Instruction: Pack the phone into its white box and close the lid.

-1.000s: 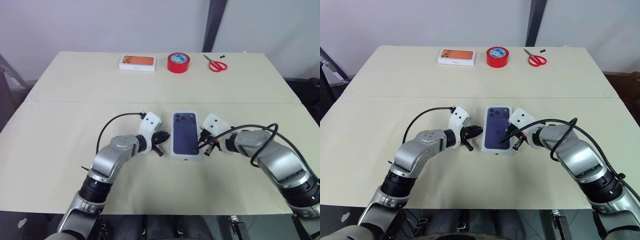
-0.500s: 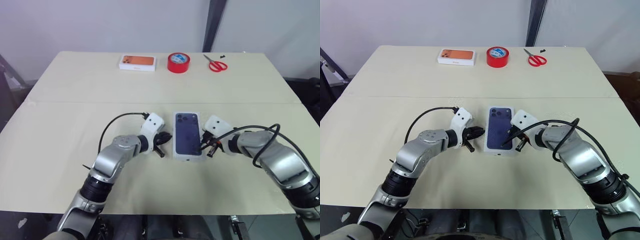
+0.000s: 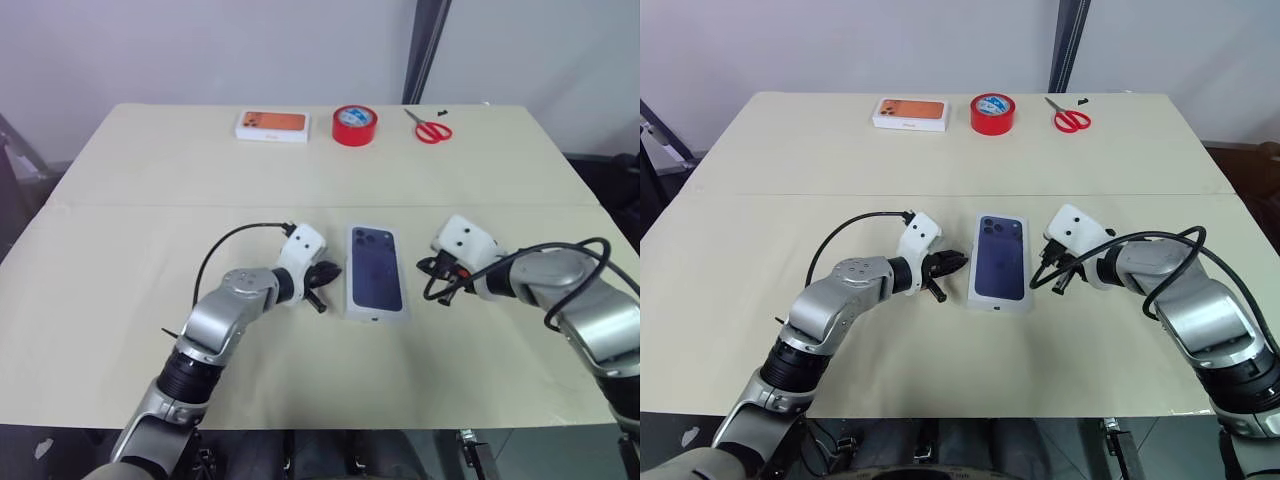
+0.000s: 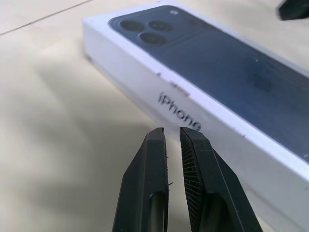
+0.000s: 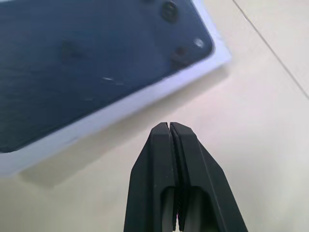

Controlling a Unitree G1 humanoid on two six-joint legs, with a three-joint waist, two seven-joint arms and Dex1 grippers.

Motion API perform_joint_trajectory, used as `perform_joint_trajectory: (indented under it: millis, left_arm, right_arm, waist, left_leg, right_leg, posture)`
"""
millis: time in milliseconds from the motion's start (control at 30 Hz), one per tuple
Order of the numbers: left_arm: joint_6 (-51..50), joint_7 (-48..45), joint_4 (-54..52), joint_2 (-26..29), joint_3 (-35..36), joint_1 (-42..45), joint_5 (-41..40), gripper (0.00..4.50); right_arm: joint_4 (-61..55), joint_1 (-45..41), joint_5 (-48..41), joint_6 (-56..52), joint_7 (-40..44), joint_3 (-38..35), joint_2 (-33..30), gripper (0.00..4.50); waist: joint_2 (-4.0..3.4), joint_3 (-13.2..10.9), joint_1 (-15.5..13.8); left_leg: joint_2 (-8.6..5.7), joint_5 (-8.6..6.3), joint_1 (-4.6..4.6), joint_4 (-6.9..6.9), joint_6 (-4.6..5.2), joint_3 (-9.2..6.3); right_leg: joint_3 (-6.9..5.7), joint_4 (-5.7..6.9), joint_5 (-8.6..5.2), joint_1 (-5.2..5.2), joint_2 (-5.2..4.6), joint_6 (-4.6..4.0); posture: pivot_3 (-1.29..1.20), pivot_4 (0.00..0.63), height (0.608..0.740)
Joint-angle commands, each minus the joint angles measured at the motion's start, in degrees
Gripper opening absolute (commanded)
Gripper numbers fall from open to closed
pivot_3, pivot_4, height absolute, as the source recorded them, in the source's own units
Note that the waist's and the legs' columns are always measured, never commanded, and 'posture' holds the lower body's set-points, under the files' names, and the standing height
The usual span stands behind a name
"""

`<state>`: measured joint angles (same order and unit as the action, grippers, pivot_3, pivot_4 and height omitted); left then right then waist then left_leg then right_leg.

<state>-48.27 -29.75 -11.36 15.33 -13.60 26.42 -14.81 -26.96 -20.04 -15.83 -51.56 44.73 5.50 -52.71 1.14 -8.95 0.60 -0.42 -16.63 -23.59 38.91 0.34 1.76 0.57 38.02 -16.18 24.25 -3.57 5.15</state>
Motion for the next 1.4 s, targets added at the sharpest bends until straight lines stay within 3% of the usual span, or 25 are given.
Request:
perform_joint_trajectory:
  millis: [33, 200, 400, 600, 800, 933, 1067, 1400]
  left_arm:
    - [0.9, 0.2, -2.0, -1.6, 4.4, 1.3, -3.0, 0.56]
    - [1.1, -0.1, -2.8, -3.1, 4.5, 3.0, -3.9, 0.56]
    - [3.4, -0.2, 4.7, -5.6, 0.2, 6.9, -1.3, 0.56]
    - [3.3, -1.3, 13.2, -5.3, -5.6, 9.1, 2.9, 0.56]
    - [2.7, -1.7, 13.7, -4.9, -6.8, 7.8, 4.1, 0.56]
    - [5.6, -0.7, 10.8, -5.3, -2.0, 6.7, 2.4, 0.56]
    - [8.6, 0.3, 3.7, -3.0, 6.8, 4.3, -0.5, 0.56]
    - [10.6, -2.4, -7.3, 12.7, 26.0, -10.9, -4.8, 0.56]
  right_arm:
    - [-5.4, 1.2, -3.7, 1.9, 2.3, -2.6, 0.8, 0.06]
    - [-7.8, 2.9, -5.4, 1.2, 1.8, -1.9, 2.1, 0.06]
    - [-8.8, 4.8, -5.3, -0.3, -0.2, 0.7, 3.5, 0.06]
    - [-7.5, 7.6, -4.4, -1.1, -1.3, 2.9, 3.0, 0.06]
    - [-6.7, 8.4, -4.1, -1.3, -2.1, 3.0, 3.0, 0.06]
    - [-5.8, 8.3, -3.9, 1.9, -2.6, 0.0, 3.3, 0.06]
    - [0.0, 6.0, -4.3, 7.3, -5.4, -7.5, 6.7, 0.06]
    - [23.5, -1.0, -6.2, 18.1, -2.3, -18.6, 7.7, 0.06]
  waist:
    - [0.00, 0.0, -0.1]
    - [0.00, 0.0, -0.2]
    - [0.00, 0.0, -0.3]
    - [0.00, 0.0, -0.1]
    - [0.01, 0.1, -0.2]
    - [0.01, 0.1, -0.2]
    - [0.00, 0.0, 0.2]
    - [-0.03, 0.0, -0.1]
  left_leg:
    - [0.00, 0.00, 0.00, 0.00, 0.00, -0.01]
    - [0.00, -0.02, 0.00, 0.09, 0.03, -0.01]
    - [0.00, -0.03, 0.00, 0.12, 0.04, -0.02]
    - [0.00, -0.03, 0.01, 0.13, 0.05, -0.03]
    - [0.00, -0.08, 0.24, 0.13, 0.12, -0.07]
    - [0.00, -0.08, 0.26, 0.13, 0.12, -0.11]
    - [0.02, -0.08, 0.22, 0.14, 0.11, -0.10]
    - [0.02, -0.08, 0.18, 0.11, 0.08, -0.06]
  right_leg:
    - [0.00, 0.00, 0.00, 0.00, 0.00, 0.00]
    - [-0.01, -0.02, 0.00, -0.06, 0.00, 0.01]
    - [-0.01, -0.01, 0.00, -0.07, 0.00, 0.01]
    - [-0.02, 0.01, 0.00, -0.07, 0.04, 0.01]
    - [-0.03, -0.10, -0.02, -0.41, 0.03, 0.02]
    - [-0.05, -0.11, -0.02, -0.45, 0.03, 0.03]
    - [-0.03, -0.05, -0.02, -0.35, 0.03, 0.03]
    - [-0.03, -0.06, -0.02, -0.29, -0.01, 0.02]
  posture:
    - [0.00, 0.150, 0.725]
    - [0.00, 0.150, 0.725]
    - [0.00, 0.150, 0.725]
    - [0.00, 0.150, 0.725]
    - [0.00, 0.150, 0.725]
    - [0.00, 0.150, 0.725]
    - [0.00, 0.150, 0.725]
    - [0.00, 0.150, 0.725]
